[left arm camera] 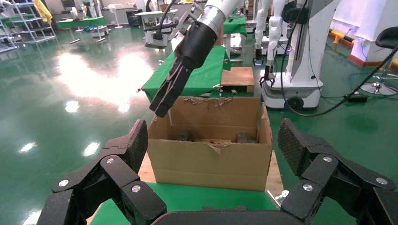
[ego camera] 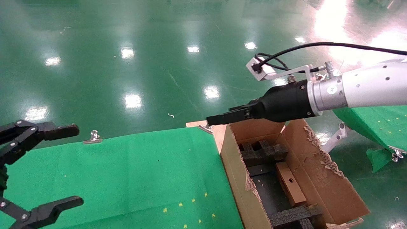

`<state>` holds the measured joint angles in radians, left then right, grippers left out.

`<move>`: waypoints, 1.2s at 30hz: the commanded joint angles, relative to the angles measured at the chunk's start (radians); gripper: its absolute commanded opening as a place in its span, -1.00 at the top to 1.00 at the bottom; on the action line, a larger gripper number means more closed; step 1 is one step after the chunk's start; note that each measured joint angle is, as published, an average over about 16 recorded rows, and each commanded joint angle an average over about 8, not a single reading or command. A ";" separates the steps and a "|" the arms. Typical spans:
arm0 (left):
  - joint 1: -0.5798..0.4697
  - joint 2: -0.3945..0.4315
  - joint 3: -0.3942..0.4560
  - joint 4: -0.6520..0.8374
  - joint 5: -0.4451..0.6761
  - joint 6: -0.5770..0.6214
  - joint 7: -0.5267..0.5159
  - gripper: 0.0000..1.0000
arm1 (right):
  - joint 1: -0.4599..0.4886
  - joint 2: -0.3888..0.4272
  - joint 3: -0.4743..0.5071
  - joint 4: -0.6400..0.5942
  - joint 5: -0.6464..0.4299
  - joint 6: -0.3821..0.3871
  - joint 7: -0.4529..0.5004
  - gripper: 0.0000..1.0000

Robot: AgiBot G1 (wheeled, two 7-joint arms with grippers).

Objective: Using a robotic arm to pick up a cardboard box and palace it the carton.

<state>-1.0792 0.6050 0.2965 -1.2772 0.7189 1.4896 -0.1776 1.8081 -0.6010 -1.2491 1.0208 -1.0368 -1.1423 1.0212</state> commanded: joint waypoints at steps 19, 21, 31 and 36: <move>0.000 0.000 0.001 0.000 -0.001 0.000 0.001 -1.00 | -0.315 -0.004 0.417 0.113 0.132 -0.152 -0.358 -1.00; 0.000 0.000 0.001 0.000 -0.001 0.000 0.001 -1.00 | -0.347 -0.005 0.459 0.125 0.145 -0.167 -0.395 -1.00; 0.000 -0.001 0.002 0.000 -0.001 -0.001 0.001 -1.00 | -0.505 -0.007 0.667 0.181 0.211 -0.243 -0.574 -1.00; 0.000 -0.001 0.002 0.000 -0.001 -0.001 0.001 -1.00 | -0.584 -0.008 0.772 0.210 0.244 -0.281 -0.664 -1.00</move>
<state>-1.0797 0.6043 0.2983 -1.2771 0.7177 1.4889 -0.1767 1.2241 -0.6091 -0.4773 1.2305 -0.7930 -1.4236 0.3576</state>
